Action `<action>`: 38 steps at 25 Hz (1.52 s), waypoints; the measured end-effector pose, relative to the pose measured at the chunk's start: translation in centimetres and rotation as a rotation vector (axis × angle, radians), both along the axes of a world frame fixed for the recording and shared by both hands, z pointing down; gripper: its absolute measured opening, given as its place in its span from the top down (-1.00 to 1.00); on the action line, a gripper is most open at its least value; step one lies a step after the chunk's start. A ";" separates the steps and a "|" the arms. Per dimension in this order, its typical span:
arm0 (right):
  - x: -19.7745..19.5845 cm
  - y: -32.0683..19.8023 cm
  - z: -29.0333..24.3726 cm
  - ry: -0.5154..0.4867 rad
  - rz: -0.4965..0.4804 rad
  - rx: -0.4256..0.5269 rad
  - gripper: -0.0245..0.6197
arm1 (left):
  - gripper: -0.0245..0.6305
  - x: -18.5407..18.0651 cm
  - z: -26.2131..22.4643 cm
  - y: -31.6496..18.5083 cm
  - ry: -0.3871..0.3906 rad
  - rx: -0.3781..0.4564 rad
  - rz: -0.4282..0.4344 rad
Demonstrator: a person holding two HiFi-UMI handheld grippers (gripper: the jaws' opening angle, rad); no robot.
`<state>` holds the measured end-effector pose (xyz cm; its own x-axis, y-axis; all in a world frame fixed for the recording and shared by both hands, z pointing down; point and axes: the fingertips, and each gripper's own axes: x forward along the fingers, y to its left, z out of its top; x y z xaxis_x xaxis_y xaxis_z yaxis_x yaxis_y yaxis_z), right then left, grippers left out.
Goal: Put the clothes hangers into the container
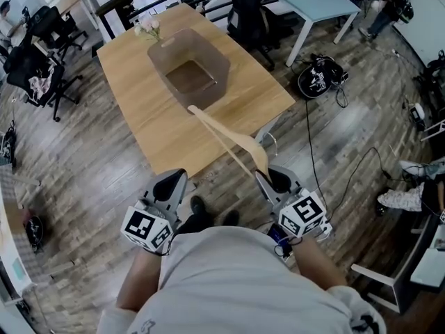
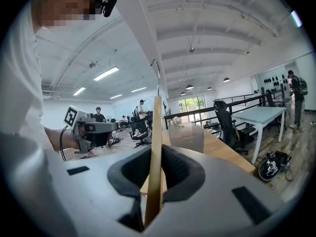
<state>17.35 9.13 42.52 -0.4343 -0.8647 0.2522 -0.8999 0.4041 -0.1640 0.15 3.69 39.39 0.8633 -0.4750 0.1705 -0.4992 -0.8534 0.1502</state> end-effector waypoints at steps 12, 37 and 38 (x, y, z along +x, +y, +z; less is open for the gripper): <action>-3.4 -7.4 -1.5 0.019 0.012 0.009 0.74 | 0.91 -3.7 -0.9 -7.2 0.023 0.006 0.007; -7.7 -18.7 -0.9 0.047 -0.008 -0.016 0.74 | 0.91 -9.0 -0.3 -15.5 0.026 -0.017 -0.027; -7.3 -19.3 -0.9 0.049 -0.010 -0.017 0.74 | 0.91 -8.8 -0.2 -16.0 0.026 -0.020 -0.031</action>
<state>10.01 -10.20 41.64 -0.4299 -0.8558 0.2879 -0.9028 0.4108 -0.1271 -8.64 -12.27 39.18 0.8528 -0.4979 0.1578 -0.5206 -0.8344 0.1809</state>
